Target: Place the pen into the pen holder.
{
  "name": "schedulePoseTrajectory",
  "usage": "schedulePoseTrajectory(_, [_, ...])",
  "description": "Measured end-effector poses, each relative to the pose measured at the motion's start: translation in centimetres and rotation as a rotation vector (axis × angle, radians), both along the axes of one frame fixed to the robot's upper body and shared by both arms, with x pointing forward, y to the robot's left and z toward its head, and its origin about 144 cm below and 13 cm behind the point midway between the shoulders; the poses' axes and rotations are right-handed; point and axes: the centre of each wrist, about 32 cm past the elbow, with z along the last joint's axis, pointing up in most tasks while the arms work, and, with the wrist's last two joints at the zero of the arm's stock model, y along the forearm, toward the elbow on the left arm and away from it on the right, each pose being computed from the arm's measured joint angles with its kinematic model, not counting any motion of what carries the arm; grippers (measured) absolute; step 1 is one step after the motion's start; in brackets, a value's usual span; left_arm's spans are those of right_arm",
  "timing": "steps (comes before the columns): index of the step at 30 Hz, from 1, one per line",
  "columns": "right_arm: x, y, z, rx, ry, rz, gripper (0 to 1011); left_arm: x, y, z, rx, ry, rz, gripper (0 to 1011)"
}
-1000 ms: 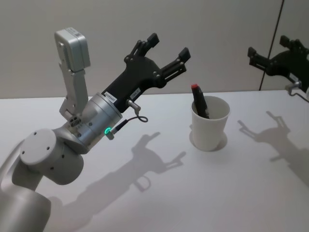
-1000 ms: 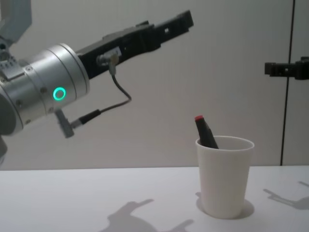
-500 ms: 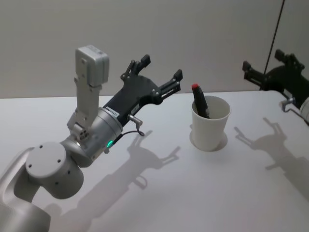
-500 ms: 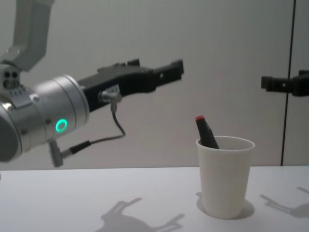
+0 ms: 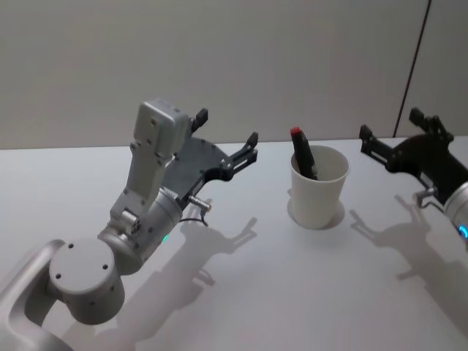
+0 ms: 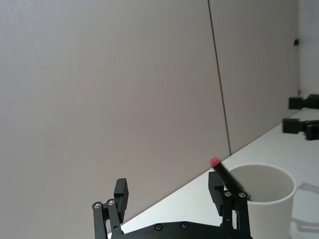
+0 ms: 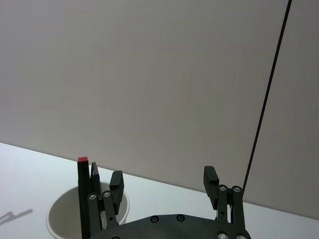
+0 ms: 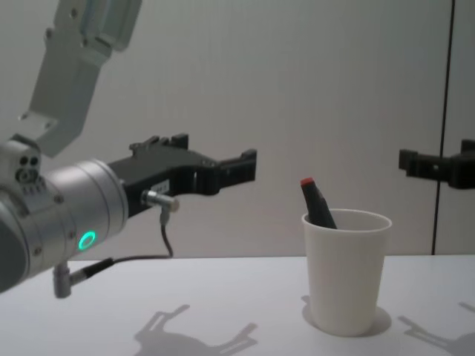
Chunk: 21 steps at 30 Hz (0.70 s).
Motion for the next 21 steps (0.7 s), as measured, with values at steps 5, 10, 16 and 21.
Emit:
schedulePoseTrajectory(5, [-1.3,0.5,-1.0,0.010,0.000,-0.008,1002,-0.5,-0.1,-0.4,0.043,-0.001,0.046,1001])
schedulePoseTrajectory(10, [-2.4,0.8,-1.8,0.018,0.001,-0.017,1001,-0.8,-0.2,-0.7,0.070,-0.003,0.073,1001])
schedulePoseTrajectory(16, [-3.8,1.2,-2.7,0.027,0.001,-0.027,1002,-0.8,-0.2,-0.8,0.076,-0.003,0.079,1001])
schedulePoseTrajectory(21, [-4.3,1.4,-3.0,0.030,0.002,-0.032,1002,-0.8,-0.2,-0.8,0.076,-0.003,0.079,1001])
